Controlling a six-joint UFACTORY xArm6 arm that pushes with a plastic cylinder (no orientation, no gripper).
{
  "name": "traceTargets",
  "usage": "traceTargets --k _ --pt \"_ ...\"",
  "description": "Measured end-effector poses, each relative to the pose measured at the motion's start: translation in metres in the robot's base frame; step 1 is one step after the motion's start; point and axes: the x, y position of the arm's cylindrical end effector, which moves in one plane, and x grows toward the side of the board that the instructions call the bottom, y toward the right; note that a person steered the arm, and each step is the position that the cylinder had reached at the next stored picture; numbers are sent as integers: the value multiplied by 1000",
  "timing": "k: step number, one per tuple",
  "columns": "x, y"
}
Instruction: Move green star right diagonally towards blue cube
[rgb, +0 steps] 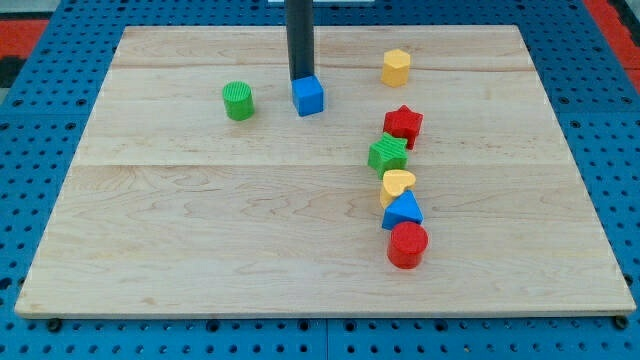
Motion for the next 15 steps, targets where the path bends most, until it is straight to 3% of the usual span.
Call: traceTargets --k 2,3,4,5,6,7,8,10,12,13,14,15 --pt "23 52" --pt "39 -14" --pt "38 -32" --pt "23 91" --pt "41 185" --pt "97 204" --pt "142 138" --pt "138 -68" --pt "154 -159" --pt "116 -171" --pt "113 -142" --pt "128 -175"
